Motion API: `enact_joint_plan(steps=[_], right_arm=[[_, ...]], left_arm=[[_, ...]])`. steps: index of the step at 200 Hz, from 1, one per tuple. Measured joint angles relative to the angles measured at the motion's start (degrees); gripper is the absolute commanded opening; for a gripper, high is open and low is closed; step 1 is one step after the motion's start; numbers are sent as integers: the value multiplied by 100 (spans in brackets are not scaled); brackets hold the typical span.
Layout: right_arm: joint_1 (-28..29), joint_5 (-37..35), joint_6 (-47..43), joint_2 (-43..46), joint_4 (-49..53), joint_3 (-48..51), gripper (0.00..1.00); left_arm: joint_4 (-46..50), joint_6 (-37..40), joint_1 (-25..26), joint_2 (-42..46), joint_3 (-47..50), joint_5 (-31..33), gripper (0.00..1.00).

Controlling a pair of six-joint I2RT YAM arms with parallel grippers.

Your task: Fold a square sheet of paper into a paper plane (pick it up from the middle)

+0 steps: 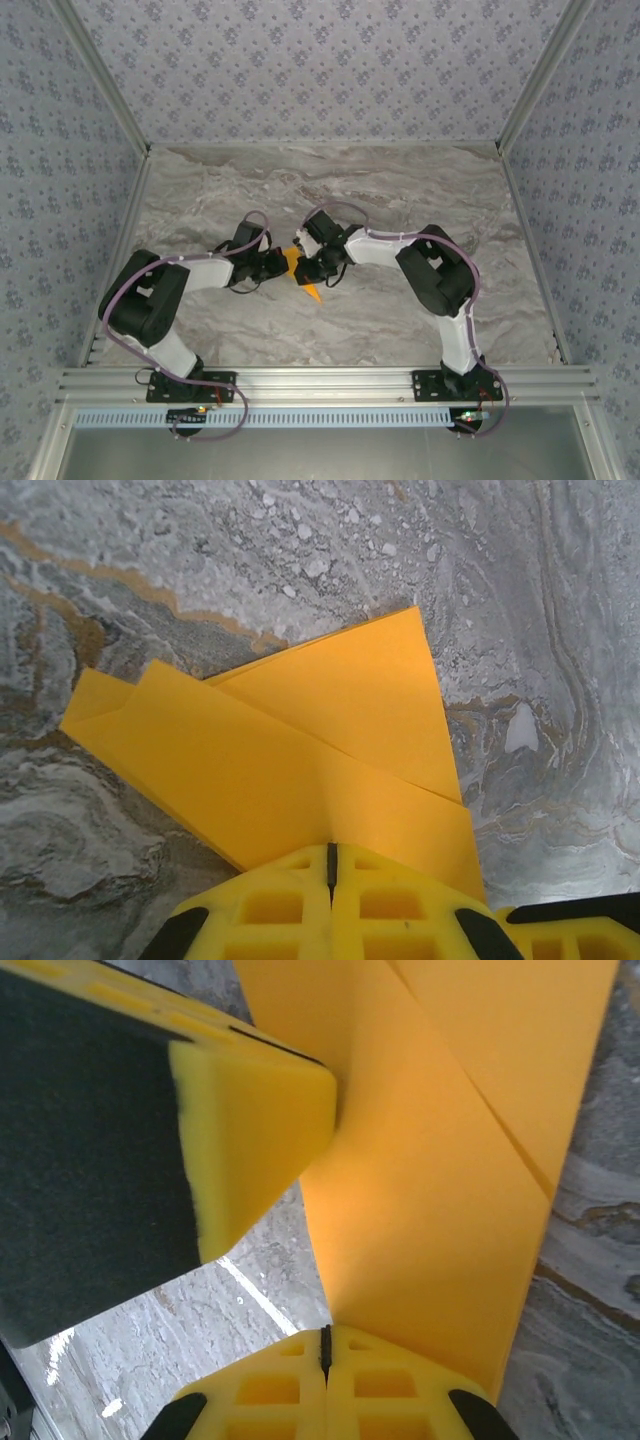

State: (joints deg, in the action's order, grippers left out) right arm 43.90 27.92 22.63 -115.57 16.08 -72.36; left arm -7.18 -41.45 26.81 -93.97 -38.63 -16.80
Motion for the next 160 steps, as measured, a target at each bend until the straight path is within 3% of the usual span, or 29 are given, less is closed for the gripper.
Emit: enact_joint_plan(steps=[30,95,160], right_arm=[[-46,83,-33,42,-234,195,0],[-125,190,-107,927,-1305,1770,0],[-129,273,-146,1740,-1067,2675,0]], left_arm=[[153,-4,37,-11,-83,131,0],[413,-13,59,-74,-251,186,0],[577,7,59,-101,-376,214,0]])
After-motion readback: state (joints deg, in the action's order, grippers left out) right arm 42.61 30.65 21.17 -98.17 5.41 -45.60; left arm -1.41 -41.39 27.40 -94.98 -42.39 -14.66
